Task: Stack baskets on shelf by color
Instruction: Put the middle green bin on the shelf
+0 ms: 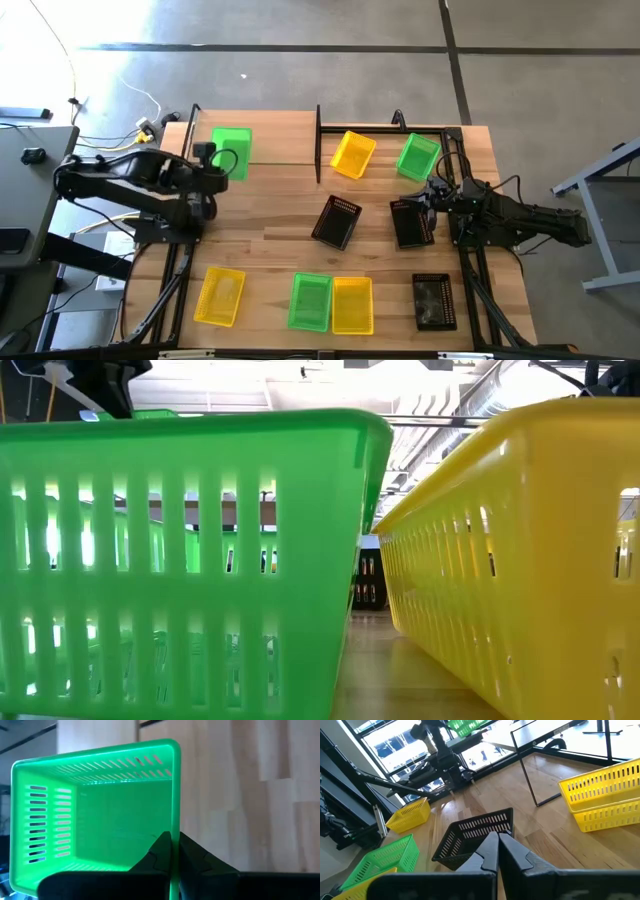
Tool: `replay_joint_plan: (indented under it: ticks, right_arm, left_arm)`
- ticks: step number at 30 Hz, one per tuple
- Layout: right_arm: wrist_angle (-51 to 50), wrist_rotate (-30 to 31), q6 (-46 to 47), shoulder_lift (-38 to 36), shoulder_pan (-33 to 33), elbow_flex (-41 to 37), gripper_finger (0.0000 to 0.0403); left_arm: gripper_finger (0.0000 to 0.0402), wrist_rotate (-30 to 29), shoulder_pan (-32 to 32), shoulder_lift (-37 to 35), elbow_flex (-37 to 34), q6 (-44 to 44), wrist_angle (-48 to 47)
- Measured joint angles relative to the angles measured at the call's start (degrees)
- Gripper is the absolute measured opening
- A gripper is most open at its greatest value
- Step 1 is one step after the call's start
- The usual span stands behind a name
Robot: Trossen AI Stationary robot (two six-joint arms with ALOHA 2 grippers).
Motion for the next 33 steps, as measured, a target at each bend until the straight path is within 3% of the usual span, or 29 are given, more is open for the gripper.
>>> replay_joint_plan:
  ticks: [9, 22, 33]
  right_arm:
    - [0.00, 0.01, -0.01, 0.00, 0.01, 0.02, 0.0000]
    - [0.00, 0.02, -0.01, -0.02, 0.00, 0.01, 0.0000]
    - [0.00, 0.01, -0.01, -0.01, 0.01, 0.00, 0.0000]
  left_arm:
    - [0.0001, 1.22, 12.63, -1.21, -1.75, 12.61, 0.02]
    - [0.0001, 9.47, 33.21, 2.41, -1.75, 27.51, 1.87]
    - [0.0003, 10.97, 40.87, 6.19, -1.75, 34.91, 1.72]
